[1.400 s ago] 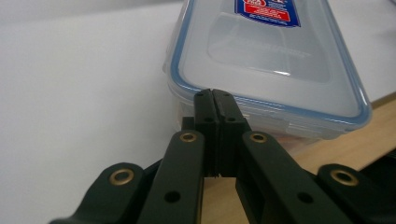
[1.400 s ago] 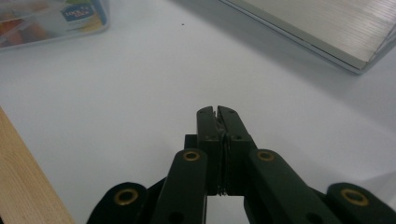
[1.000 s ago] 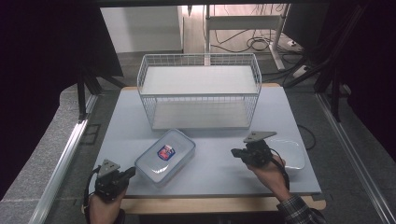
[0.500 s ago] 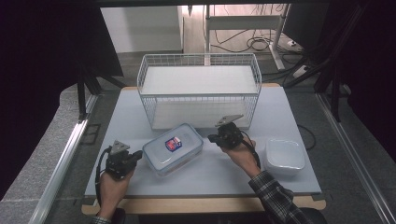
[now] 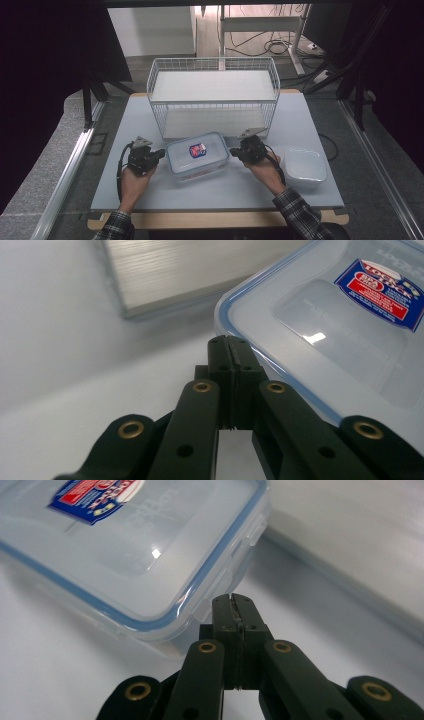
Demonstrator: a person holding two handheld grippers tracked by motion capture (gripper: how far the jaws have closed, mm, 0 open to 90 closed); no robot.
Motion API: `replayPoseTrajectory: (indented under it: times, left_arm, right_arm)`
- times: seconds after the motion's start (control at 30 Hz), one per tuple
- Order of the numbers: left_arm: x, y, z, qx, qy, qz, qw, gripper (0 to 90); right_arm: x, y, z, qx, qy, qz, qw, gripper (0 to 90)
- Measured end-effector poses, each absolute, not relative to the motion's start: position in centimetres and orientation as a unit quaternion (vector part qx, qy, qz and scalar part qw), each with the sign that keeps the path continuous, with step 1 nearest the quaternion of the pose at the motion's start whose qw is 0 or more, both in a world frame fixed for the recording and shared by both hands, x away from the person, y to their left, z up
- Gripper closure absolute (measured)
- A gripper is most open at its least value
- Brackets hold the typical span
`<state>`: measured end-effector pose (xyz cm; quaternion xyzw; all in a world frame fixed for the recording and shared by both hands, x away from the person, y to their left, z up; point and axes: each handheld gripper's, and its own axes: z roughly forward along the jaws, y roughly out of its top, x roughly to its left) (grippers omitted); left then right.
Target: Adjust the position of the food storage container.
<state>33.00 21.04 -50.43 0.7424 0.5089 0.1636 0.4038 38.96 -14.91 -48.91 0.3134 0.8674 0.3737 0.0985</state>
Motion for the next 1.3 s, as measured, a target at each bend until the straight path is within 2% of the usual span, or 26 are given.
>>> replayPoseTrajectory:
  times: [0.17,0.33,0.5,0.53,0.6,0.8,0.9,1.3]
  left_arm:
    - [34.0,18.7,-50.4,0.759,0.482,0.148,0.411,90.0]
    - [35.3,18.2,-50.8,0.758,0.493,0.154,0.399,88.7]
    - [35.7,18.2,-51.9,0.765,0.496,0.117,0.393,89.6]
    - [35.6,17.9,-52.0,0.771,0.492,0.119,0.386,89.6]
    - [35.4,17.6,-51.9,0.774,0.49,0.122,0.382,90.0]
    - [34.4,17.0,-51.8,0.778,0.487,0.115,0.379,90.0]
    - [33.4,16.6,-51.7,0.783,0.483,0.11,0.377,90.0]
    - [32.1,15.5,-51.5,0.798,0.464,0.107,0.37,90.0]
  right_arm:
    - [37.5,-17.3,-49.1,0.329,0.866,0.362,0.103,89.7]
    - [38.8,-18.0,-49.2,0.352,0.858,0.354,0.122,88.1]
    - [39.0,-17.4,-49.6,0.354,0.861,0.345,0.119,87.8]
    - [39.0,-17.3,-49.6,0.354,0.861,0.348,0.111,89.5]
    - [38.4,-16.8,-49.5,0.35,0.867,0.33,0.134,89.8]
    - [37.1,-17.1,-49.4,0.355,0.867,0.325,0.133,89.9]
    - [36.2,-17.3,-49.2,0.353,0.87,0.31,0.149,90.0]
    - [33.3,-18.4,-49.0,0.351,0.874,0.301,0.15,90.0]
